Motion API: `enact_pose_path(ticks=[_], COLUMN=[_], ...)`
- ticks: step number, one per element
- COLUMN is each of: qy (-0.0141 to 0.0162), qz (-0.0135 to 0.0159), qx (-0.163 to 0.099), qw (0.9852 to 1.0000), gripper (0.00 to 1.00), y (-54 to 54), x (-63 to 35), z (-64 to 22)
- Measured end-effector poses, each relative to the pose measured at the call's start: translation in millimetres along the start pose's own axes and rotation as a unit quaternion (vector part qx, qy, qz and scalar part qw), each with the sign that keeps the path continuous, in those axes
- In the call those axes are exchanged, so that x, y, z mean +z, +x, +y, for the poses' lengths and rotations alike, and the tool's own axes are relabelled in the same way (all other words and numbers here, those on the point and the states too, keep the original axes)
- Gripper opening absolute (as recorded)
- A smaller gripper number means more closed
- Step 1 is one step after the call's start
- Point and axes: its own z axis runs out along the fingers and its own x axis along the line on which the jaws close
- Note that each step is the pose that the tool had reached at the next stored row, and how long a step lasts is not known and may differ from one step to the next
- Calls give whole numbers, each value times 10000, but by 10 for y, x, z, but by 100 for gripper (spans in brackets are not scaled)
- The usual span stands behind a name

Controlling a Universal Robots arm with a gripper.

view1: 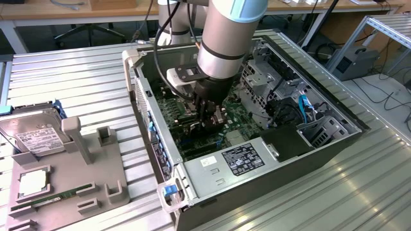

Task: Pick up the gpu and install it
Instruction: 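Insert the gpu into the slot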

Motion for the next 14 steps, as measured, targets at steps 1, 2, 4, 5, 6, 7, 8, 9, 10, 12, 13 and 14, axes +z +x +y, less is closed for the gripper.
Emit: enact_pose_path(ticks=[1, 2, 4, 5, 6, 7, 8, 9, 10, 12, 13, 14], qy=[0, 0, 1, 1, 1, 0, 4, 1, 1, 0, 0, 1], qz=[0, 0, -1, -1, -1, -1, -7, -1, -2, 1, 0, -2], qx=[0, 1, 0, 1, 0, 1, 3, 1, 1, 1, 1, 1], qw=[10000, 10000, 10000, 10000, 10000, 10000, 10000, 10000, 10000, 10000, 10000, 10000], gripper=[26, 26, 26, 26, 26, 26, 33, 40, 45, 52, 52, 52], y=[0, 0, 0, 0, 0, 0, -2, 0, 0, 0, -1, -3], x=[0, 1, 1, 1, 1, 1, 7, 2, 2, -3, -17, -47], z=[0, 1, 1, 1, 1, 1, 3, 1, 1, 1, 2, 2])
